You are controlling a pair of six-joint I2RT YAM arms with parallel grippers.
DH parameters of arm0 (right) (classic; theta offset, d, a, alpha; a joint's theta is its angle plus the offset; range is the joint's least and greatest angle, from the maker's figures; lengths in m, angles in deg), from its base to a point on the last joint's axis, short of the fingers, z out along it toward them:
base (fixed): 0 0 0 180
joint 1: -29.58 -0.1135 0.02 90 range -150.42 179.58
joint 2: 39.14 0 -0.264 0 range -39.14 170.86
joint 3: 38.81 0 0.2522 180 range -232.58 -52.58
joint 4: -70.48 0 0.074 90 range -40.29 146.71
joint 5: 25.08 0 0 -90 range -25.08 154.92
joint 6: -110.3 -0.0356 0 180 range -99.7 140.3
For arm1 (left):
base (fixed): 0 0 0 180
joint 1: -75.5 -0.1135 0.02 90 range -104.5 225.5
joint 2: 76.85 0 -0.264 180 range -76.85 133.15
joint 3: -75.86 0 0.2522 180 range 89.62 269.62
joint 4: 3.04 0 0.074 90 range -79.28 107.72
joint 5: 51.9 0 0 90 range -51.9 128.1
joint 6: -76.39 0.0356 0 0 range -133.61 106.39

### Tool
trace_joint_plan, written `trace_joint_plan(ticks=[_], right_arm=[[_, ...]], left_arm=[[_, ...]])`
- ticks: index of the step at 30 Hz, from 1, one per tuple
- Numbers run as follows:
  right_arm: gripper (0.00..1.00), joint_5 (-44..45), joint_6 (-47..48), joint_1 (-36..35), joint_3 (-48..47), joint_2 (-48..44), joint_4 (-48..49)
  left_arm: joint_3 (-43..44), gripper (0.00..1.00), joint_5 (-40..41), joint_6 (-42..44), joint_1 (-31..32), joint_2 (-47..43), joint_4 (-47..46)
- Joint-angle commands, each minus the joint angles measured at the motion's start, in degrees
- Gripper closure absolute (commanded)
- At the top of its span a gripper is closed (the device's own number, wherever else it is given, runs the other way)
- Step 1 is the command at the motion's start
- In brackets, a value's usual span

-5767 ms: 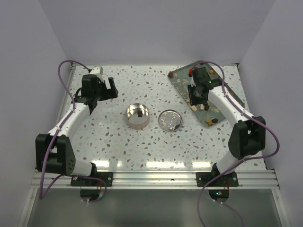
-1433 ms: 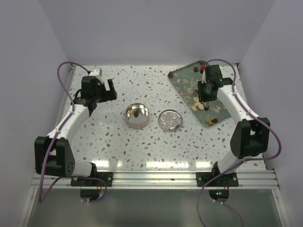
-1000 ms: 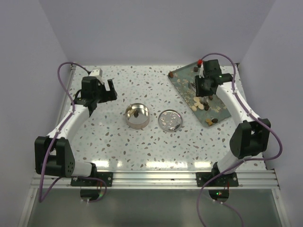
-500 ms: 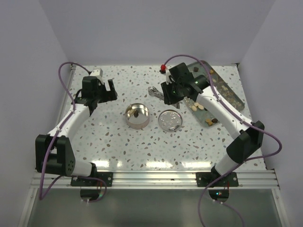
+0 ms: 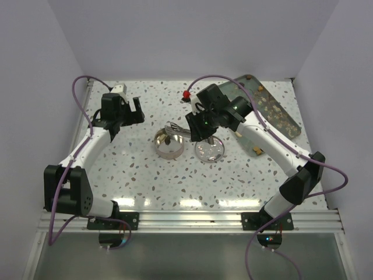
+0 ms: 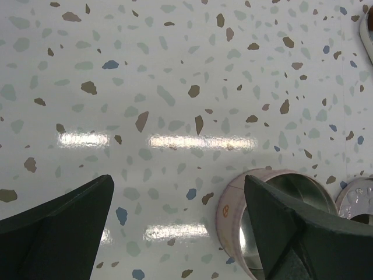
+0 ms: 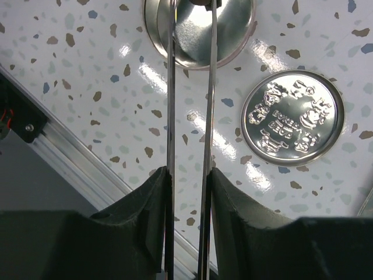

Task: Pack the chocolate

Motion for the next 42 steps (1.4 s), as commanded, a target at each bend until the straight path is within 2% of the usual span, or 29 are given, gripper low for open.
trace_joint_plan(ticks=[1,9,12,18,26,30,33,42], right_arm=[[0.64,-2.12,0.63,-0.19,-1.71,-1.02,-0.98],[0.56,-2.29,0.28,-0.19,-4.52,0.3,-0.98],[0.6,-0.9,0.37,-0.28,-4.79,0.39,-1.15],[0.6,3.24,1.33,0.95,-4.44,0.57,-1.06],[0.6,5.25,3.79,15.18,-1.63,1.71,3.6],[0.61,5.09,4.5,26.84,1.01,2.32,5.88],[0.61,6.4,4.06,33.09,2.76,2.68,6.67],[0.6,11.32,4.15,43.65,10.41,-1.01,9.3]], left_arm=[[2.69,0.0,0.22,-0.07,0.59,-0.37,-0.23],[2.78,0.0,0.48,0.02,0.59,-0.72,0.03],[2.86,0.0,0.57,0.02,0.59,-0.81,0.21],[2.69,0.0,0.48,-0.06,0.59,-0.73,0.12],[2.43,0.0,0.66,0.55,0.59,-1.25,0.29],[2.25,0.0,0.93,0.81,0.59,-1.25,0.47],[1.99,0.0,0.84,0.64,0.59,-1.43,0.47],[2.07,0.0,0.05,1.34,0.59,-0.73,0.03]])
